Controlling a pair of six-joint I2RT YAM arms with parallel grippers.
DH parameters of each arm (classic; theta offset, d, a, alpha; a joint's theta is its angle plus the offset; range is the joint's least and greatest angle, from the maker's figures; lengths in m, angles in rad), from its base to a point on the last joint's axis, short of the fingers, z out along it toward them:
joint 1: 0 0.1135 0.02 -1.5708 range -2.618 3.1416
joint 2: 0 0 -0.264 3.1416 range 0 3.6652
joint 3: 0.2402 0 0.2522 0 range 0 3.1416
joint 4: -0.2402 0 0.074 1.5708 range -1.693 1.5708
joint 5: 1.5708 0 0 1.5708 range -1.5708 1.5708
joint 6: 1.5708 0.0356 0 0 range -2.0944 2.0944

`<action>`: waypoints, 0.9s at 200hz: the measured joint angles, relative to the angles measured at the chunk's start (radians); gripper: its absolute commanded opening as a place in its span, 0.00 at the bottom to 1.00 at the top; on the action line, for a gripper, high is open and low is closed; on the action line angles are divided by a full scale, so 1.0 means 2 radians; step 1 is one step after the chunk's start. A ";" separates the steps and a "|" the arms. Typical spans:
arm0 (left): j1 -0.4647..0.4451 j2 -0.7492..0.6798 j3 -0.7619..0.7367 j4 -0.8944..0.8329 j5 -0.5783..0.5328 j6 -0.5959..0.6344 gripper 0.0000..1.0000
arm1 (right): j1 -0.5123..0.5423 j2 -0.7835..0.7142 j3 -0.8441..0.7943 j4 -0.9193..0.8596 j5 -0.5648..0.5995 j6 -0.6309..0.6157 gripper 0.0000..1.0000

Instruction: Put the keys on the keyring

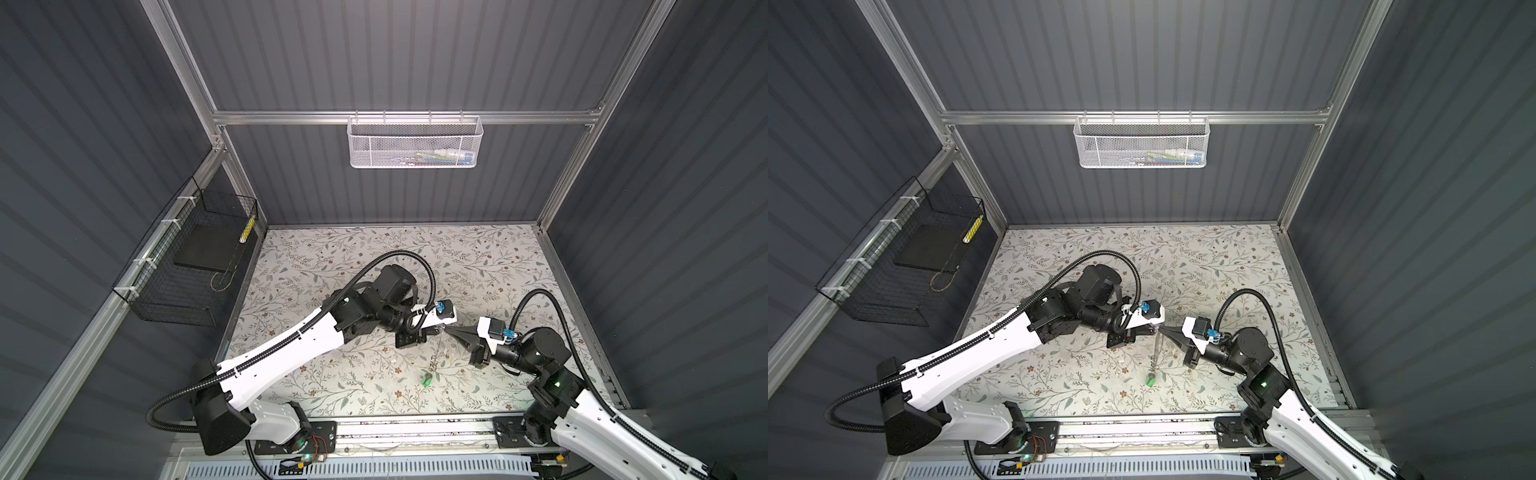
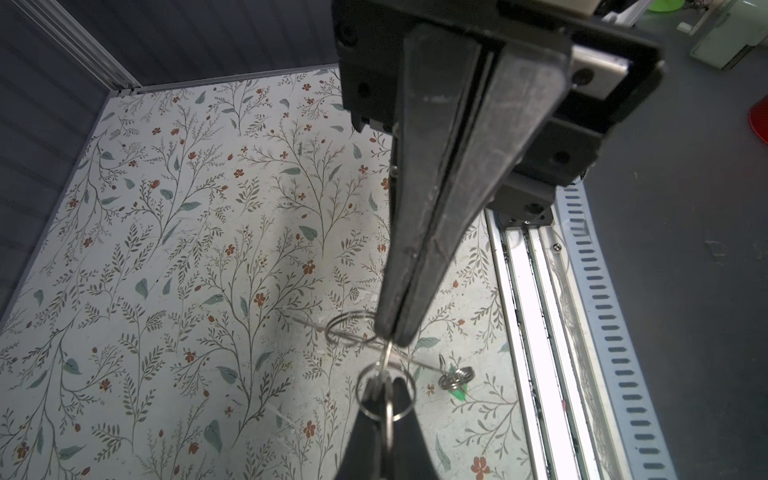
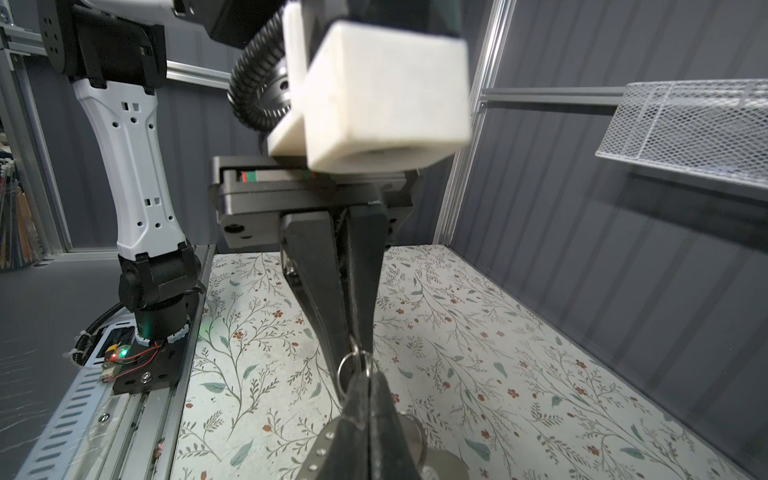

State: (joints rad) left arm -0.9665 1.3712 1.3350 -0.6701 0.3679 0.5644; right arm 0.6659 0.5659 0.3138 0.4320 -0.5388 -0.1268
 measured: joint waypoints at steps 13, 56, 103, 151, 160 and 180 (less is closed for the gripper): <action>0.001 0.000 0.004 -0.008 -0.004 0.005 0.00 | -0.001 0.000 0.000 -0.004 0.000 -0.003 0.00; 0.006 0.005 0.022 -0.029 -0.012 0.020 0.00 | -0.003 0.006 0.000 -0.011 -0.002 -0.006 0.00; 0.006 0.033 0.062 -0.068 -0.022 0.039 0.00 | -0.007 0.017 0.000 -0.010 -0.004 -0.006 0.00; 0.006 0.058 0.093 -0.093 -0.043 0.049 0.00 | -0.010 0.019 0.000 -0.009 0.015 -0.002 0.20; 0.006 0.060 0.094 -0.093 -0.046 0.049 0.00 | -0.010 0.017 -0.002 -0.007 0.022 -0.002 0.29; 0.006 0.061 0.094 -0.093 -0.051 0.047 0.00 | -0.013 0.008 -0.011 -0.004 0.040 0.002 0.47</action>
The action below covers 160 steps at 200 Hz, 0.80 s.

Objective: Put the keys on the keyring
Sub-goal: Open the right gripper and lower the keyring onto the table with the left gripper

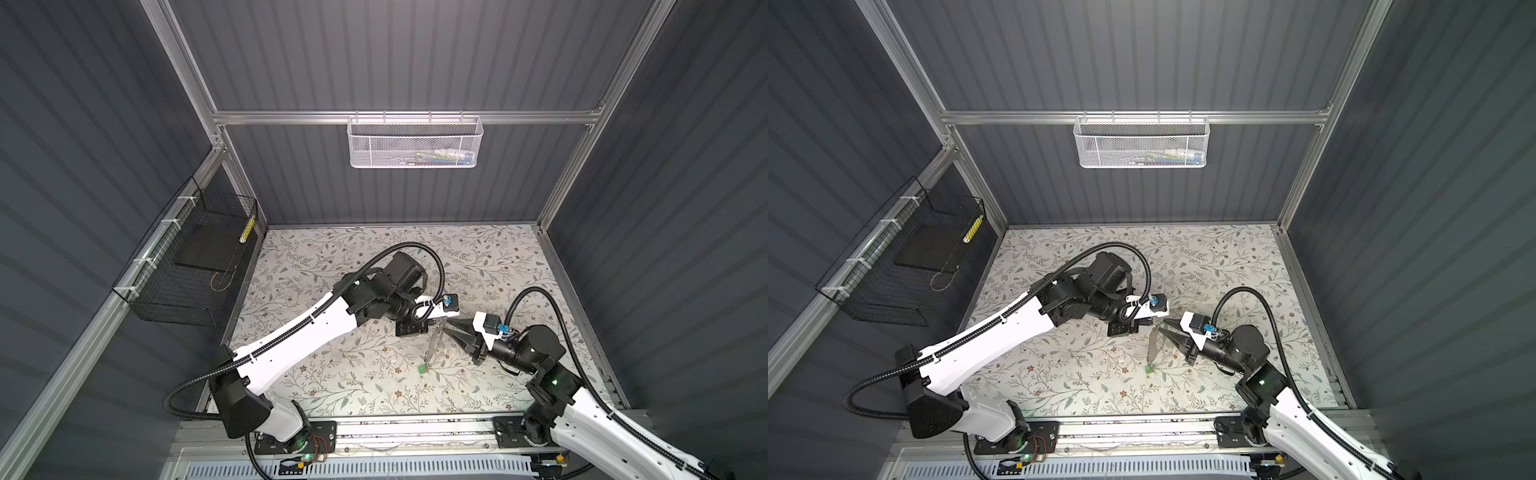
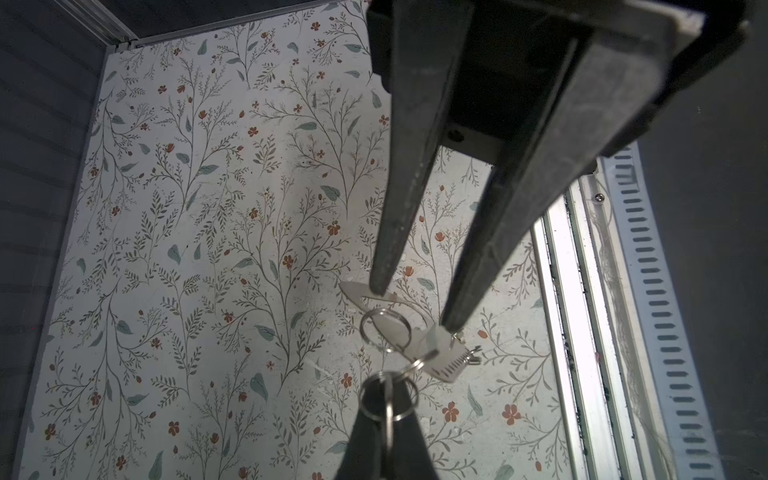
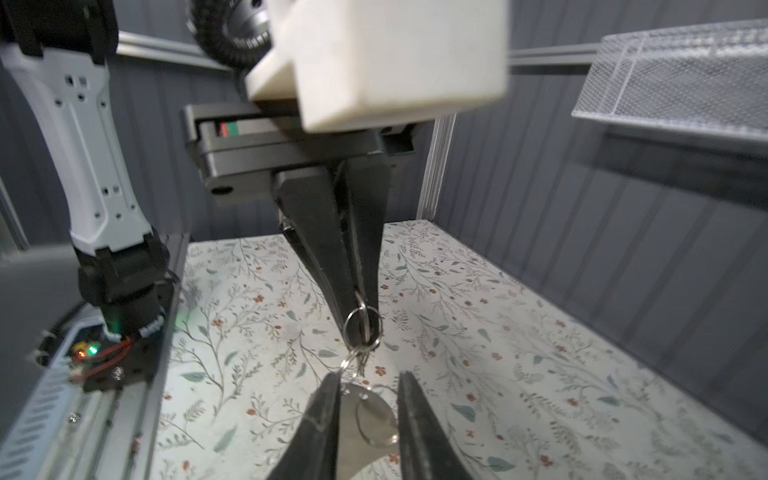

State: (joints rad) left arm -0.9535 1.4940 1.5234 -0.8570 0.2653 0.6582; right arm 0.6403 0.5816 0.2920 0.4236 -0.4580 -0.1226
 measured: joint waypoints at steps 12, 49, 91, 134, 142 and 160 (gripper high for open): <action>0.001 0.000 0.000 0.003 -0.002 -0.005 0.00 | -0.002 -0.008 -0.007 0.001 0.015 0.003 0.52; 0.008 0.006 -0.028 0.056 0.000 -0.031 0.00 | -0.005 -0.056 -0.022 -0.013 0.084 0.003 0.58; 0.014 0.101 0.050 0.079 0.027 -0.043 0.00 | -0.006 -0.152 -0.023 -0.041 0.134 -0.012 0.56; 0.038 0.098 0.003 0.125 0.044 -0.054 0.00 | -0.006 -0.199 -0.023 -0.068 0.171 -0.030 0.55; 0.048 0.089 -0.027 0.129 0.043 -0.055 0.00 | -0.006 -0.191 -0.023 -0.073 0.177 -0.030 0.55; 0.070 0.082 -0.092 0.129 0.032 -0.056 0.00 | -0.006 -0.163 -0.023 -0.080 0.183 -0.030 0.56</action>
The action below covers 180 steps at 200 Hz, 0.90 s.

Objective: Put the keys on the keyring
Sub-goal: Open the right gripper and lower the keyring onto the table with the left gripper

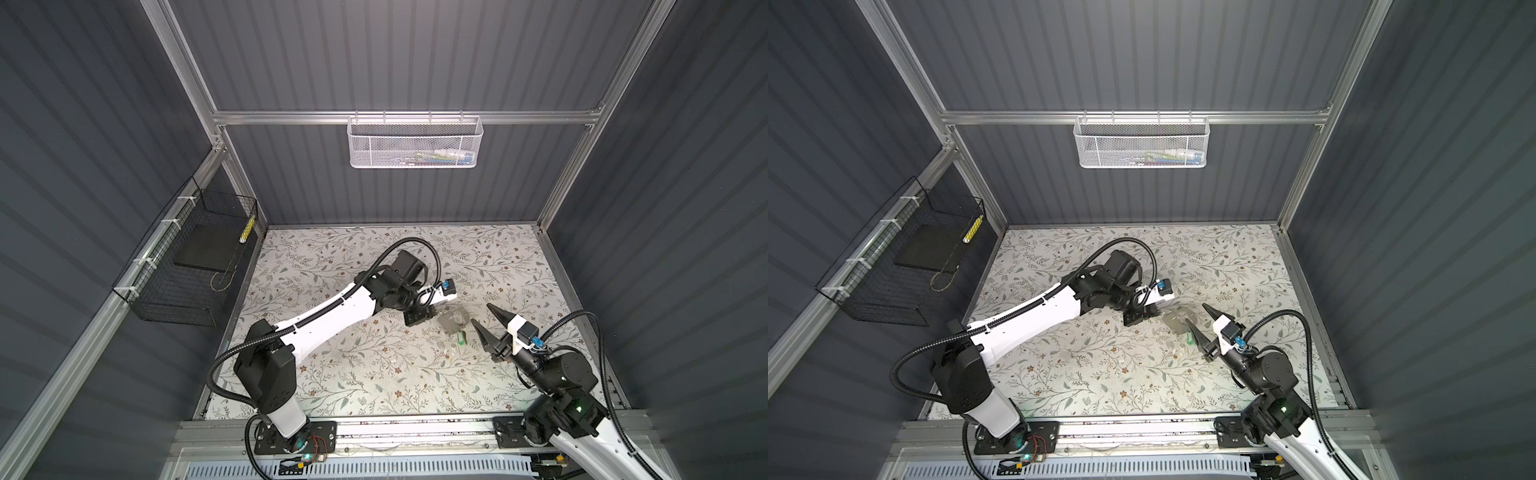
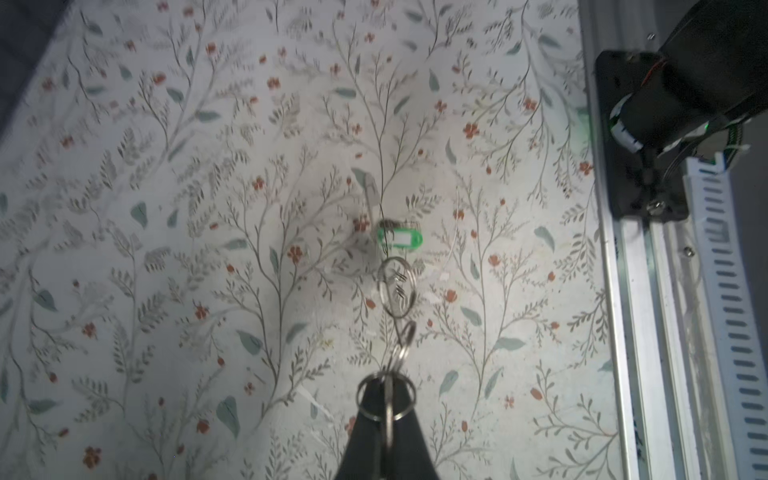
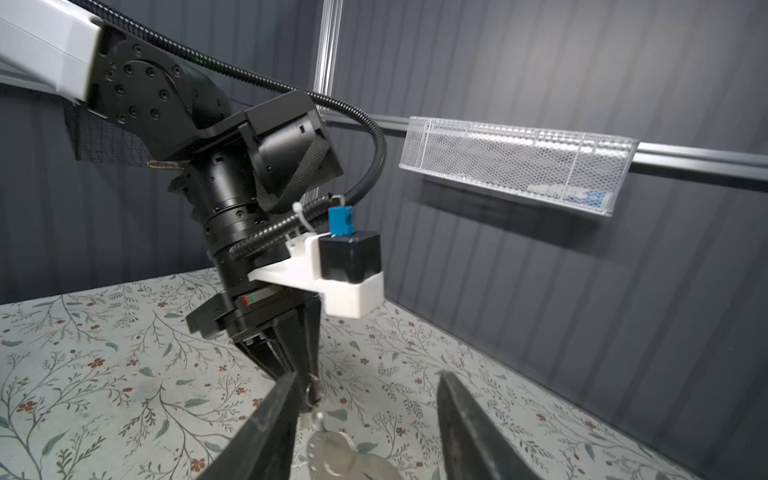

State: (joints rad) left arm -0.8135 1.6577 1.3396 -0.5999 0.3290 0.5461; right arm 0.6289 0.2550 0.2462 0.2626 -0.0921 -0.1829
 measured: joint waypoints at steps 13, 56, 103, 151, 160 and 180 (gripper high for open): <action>0.011 0.002 -0.033 -0.007 -0.017 0.002 0.00 | 0.000 0.024 0.000 -0.002 0.002 0.001 0.56; 0.024 0.002 -0.085 -0.025 -0.074 0.019 0.00 | 0.000 0.052 -0.006 0.005 0.004 0.006 0.58; 0.029 0.021 -0.110 -0.033 -0.126 0.035 0.00 | 0.000 0.053 -0.022 0.013 0.024 0.013 0.62; 0.037 0.034 -0.126 -0.033 -0.166 0.040 0.12 | -0.002 0.062 -0.036 0.019 0.046 0.017 0.67; 0.039 0.034 -0.129 -0.032 -0.171 0.038 0.24 | -0.004 0.064 -0.040 0.022 0.049 0.017 0.68; 0.045 0.034 -0.143 -0.031 -0.184 0.033 0.94 | -0.010 0.072 -0.046 0.030 0.053 0.021 0.71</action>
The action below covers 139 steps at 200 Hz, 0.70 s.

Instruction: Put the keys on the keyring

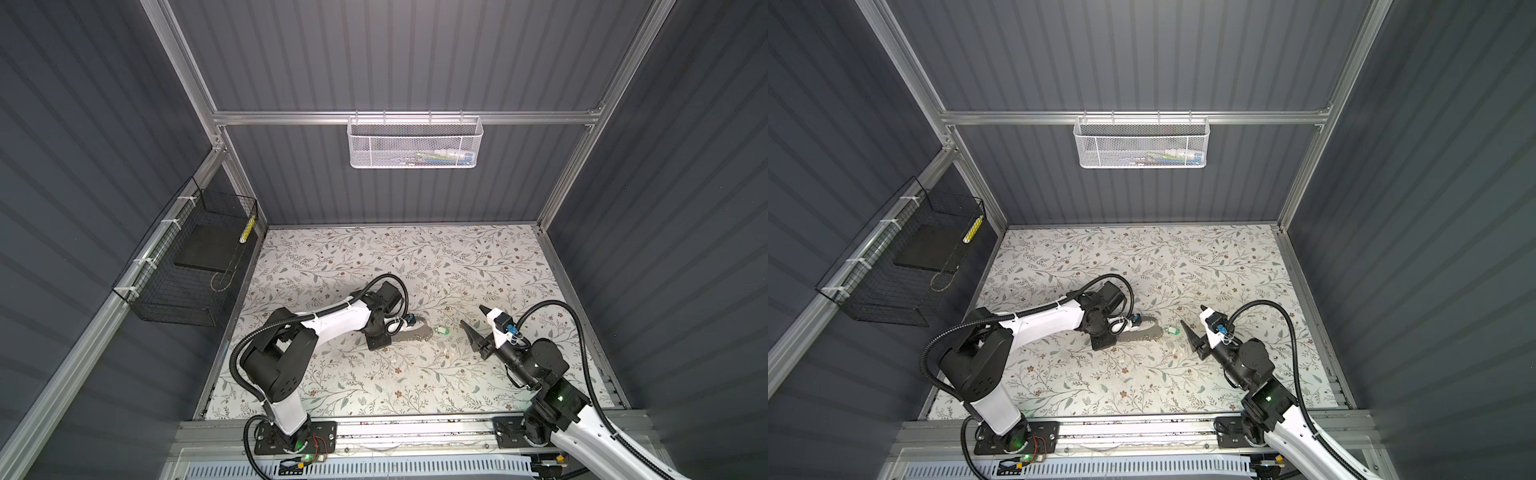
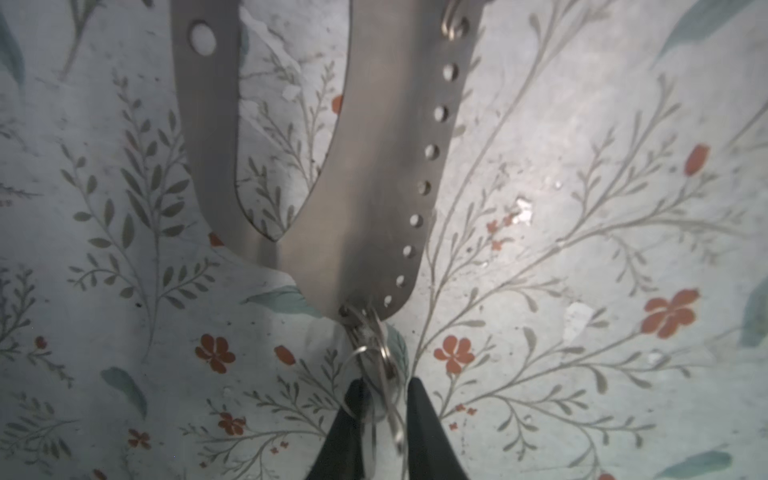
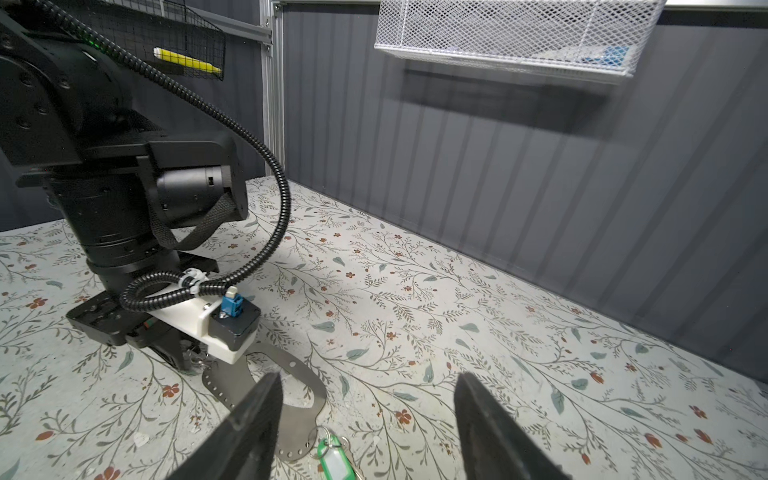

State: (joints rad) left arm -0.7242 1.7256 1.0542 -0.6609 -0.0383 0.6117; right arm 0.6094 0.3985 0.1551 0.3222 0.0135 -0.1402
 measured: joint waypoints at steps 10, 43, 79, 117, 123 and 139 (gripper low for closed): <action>0.004 -0.001 -0.007 0.001 -0.007 -0.006 1.00 | -0.005 0.007 -0.001 0.005 0.001 0.003 0.74; 0.029 -0.056 -0.041 0.030 -0.029 -0.042 1.00 | -0.041 0.049 -0.002 0.024 0.005 0.022 0.80; 0.090 -0.177 -0.102 0.149 -0.056 -0.096 1.00 | -0.102 0.123 -0.002 0.066 0.011 0.042 0.89; 0.175 -0.193 -0.179 0.344 -0.082 -0.146 1.00 | -0.196 0.216 0.003 0.133 0.006 0.056 0.98; 0.187 -0.186 -0.192 0.373 -0.085 -0.150 1.00 | -0.212 0.231 0.006 0.140 0.000 0.056 0.99; 0.230 -0.155 -0.225 0.453 -0.085 -0.170 1.00 | -0.269 0.285 0.012 0.171 -0.025 0.070 0.99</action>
State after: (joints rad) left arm -0.2638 1.4162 0.6044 0.2451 -0.2085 0.2722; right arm 0.0719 0.9680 0.1791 0.6651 -0.0372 -0.0010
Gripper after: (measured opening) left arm 0.996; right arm 0.987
